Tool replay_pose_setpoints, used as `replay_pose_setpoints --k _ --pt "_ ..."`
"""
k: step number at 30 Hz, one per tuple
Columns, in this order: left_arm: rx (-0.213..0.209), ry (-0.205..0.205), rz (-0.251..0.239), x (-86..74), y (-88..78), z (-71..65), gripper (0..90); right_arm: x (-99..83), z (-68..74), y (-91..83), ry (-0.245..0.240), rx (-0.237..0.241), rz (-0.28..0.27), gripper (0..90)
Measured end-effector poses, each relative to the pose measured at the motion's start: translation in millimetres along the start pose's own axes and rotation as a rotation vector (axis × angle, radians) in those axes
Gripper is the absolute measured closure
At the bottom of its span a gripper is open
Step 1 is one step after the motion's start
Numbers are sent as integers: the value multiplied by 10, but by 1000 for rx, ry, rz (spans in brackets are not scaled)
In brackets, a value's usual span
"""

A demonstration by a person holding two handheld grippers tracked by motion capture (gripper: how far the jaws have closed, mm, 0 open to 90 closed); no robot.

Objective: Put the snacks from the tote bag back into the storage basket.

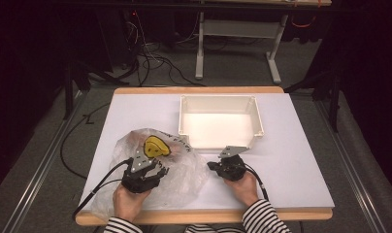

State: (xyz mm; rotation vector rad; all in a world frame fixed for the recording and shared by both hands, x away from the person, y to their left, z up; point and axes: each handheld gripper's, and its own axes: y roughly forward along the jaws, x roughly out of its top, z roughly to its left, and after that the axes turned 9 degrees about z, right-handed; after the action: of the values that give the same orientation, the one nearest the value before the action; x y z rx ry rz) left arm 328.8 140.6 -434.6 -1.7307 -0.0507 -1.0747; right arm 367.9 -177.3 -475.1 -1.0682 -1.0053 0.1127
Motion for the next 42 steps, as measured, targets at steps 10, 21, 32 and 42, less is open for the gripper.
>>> replay_pose_setpoints --k 10,21,32,42 --pt "68 -16 -17 99 -142 19 425 -191 -139 -202 11 -33 2 900" --pt "67 1 -5 139 -86 -58 418 -448 -342 -433 69 -64 3 900" --pt "71 14 -8 173 -101 -62 408 -616 -513 -559 87 -110 4 900" --pt "51 -7 -2 161 53 -8 428 -695 -640 -661 122 -147 8 900"
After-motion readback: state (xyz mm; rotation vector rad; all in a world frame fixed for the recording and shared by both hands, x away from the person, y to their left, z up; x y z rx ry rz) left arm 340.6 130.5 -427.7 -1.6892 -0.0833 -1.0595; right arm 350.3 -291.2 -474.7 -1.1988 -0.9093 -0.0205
